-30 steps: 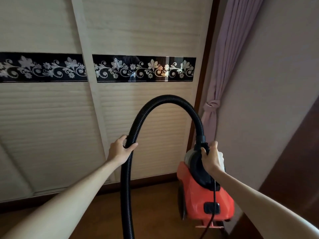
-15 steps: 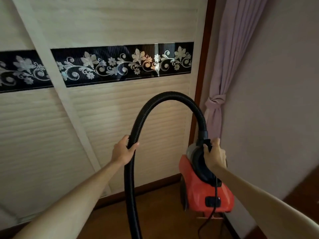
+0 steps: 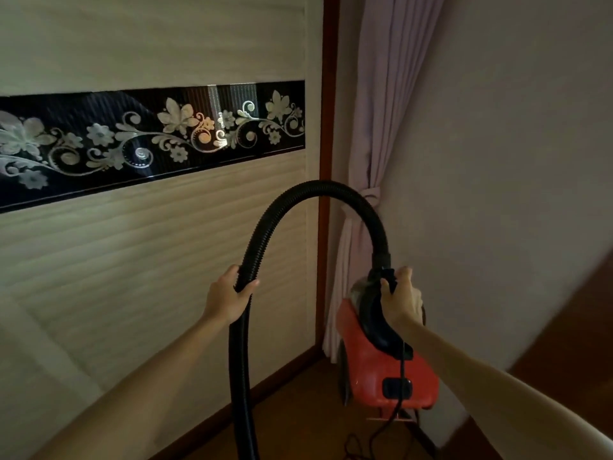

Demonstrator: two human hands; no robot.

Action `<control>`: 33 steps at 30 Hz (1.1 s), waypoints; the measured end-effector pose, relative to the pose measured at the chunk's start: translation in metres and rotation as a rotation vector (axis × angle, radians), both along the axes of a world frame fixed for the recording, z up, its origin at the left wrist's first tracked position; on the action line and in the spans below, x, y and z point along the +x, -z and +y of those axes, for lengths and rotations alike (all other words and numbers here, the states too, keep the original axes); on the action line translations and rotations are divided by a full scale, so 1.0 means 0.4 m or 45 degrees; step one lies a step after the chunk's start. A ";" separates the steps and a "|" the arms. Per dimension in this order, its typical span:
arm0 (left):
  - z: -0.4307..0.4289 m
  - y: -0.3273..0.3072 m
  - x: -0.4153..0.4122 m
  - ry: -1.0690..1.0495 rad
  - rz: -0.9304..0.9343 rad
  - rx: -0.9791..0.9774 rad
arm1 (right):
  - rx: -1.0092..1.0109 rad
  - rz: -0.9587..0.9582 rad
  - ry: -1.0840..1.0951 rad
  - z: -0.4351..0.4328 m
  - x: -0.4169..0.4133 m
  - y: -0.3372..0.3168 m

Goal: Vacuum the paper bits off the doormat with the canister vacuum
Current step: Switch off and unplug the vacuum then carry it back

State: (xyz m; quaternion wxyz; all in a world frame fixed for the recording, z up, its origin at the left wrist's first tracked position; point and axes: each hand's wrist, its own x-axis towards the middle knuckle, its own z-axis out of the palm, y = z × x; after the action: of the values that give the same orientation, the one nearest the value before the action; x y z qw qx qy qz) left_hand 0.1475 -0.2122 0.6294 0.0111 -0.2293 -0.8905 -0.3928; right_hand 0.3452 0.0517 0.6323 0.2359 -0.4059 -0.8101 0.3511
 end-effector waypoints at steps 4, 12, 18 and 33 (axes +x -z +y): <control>0.075 0.029 -0.104 0.154 -0.031 -0.036 | -0.003 -0.037 0.161 0.012 -0.036 0.026; 0.232 0.084 -0.255 0.534 -0.243 -0.069 | -0.068 -0.037 0.528 -0.006 -0.044 0.073; 0.348 0.120 -0.253 0.784 -0.302 -0.104 | -0.145 -0.036 0.806 -0.071 0.028 0.103; 0.346 0.170 -0.065 1.022 -0.263 -0.125 | -0.231 -0.060 1.072 -0.285 0.192 0.202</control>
State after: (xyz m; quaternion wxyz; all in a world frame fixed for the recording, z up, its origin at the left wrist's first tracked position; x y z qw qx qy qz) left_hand 0.1216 -0.0740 0.5616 -0.2431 -0.5180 -0.7445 -0.3439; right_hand 0.4222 -0.0622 0.5514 0.3034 -0.7282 -0.5447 0.2846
